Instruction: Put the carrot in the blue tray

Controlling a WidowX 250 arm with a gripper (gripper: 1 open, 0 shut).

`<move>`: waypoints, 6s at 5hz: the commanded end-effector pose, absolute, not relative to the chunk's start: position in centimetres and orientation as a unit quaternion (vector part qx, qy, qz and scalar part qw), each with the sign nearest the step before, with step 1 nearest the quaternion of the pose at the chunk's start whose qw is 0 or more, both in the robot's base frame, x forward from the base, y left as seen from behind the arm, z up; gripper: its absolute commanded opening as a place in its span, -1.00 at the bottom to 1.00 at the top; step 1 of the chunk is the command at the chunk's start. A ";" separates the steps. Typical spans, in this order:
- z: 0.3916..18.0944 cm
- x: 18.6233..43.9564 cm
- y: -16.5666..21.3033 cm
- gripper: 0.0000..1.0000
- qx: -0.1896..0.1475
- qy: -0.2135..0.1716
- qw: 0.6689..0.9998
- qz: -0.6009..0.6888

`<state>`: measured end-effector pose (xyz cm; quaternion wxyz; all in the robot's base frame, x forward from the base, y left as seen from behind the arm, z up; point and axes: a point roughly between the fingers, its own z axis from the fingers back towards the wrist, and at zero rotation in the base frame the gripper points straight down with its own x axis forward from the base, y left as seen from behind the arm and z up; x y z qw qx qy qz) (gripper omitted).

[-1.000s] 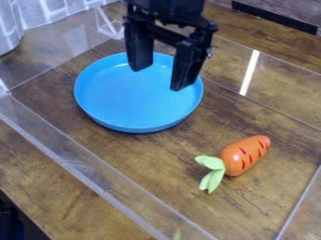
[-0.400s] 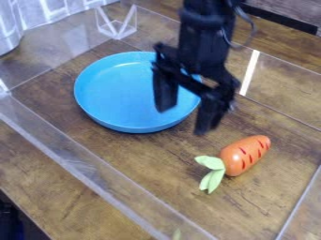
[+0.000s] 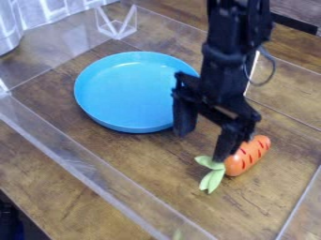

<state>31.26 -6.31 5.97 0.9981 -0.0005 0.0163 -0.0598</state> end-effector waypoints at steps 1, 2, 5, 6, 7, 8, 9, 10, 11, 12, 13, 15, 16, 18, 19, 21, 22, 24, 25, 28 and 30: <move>6.6 32.1 -7.3 1.00 -0.003 -0.014 0.998 -0.066; 5.9 32.5 -7.9 1.00 -0.008 -0.021 0.998 -0.066; 4.6 33.2 -8.6 1.00 -0.018 -0.024 0.997 -0.069; 4.7 33.4 -8.8 1.00 -0.023 -0.028 0.997 -0.068; 4.9 33.6 -9.0 1.00 -0.029 -0.031 0.997 -0.067; 4.8 33.8 -9.1 1.00 -0.033 -0.032 0.997 -0.066; 4.6 34.0 -9.2 -1.00 -0.035 -0.031 0.997 -0.064; 4.7 34.1 -9.5 1.00 -0.042 -0.034 0.997 -0.063; 4.7 34.4 -9.5 -1.00 -0.041 -0.035 0.997 -0.063; 4.9 34.6 -9.4 -1.00 -0.042 -0.036 0.997 -0.059; 4.9 34.9 -9.4 -1.00 -0.045 -0.036 0.997 -0.056; 6.1 35.1 -9.1 -1.00 -0.046 -0.042 0.997 -0.055; 7.3 35.1 -8.9 -1.00 -0.046 -0.051 0.996 -0.056; 13.3 35.0 -7.6 -1.00 -0.043 -0.100 0.993 -0.045; 16.4 34.3 -5.7 -1.00 -0.034 -0.135 0.990 -0.026; 15.2 30.3 -4.2 -1.00 -0.034 -0.129 0.991 -0.022; 14.9 29.1 -3.7 -1.00 -0.032 -0.122 0.992 -0.019; 14.6 28.6 -3.5 -1.00 -0.027 -0.115 0.993 -0.030; 14.6 28.4 -3.4 -1.00 -0.025 -0.112 0.993 -0.036; 14.4 28.0 -3.1 -1.00 -0.020 -0.104 0.993 -0.051; 14.3 27.8 -2.9 -1.00 -0.016 -0.099 0.993 -0.060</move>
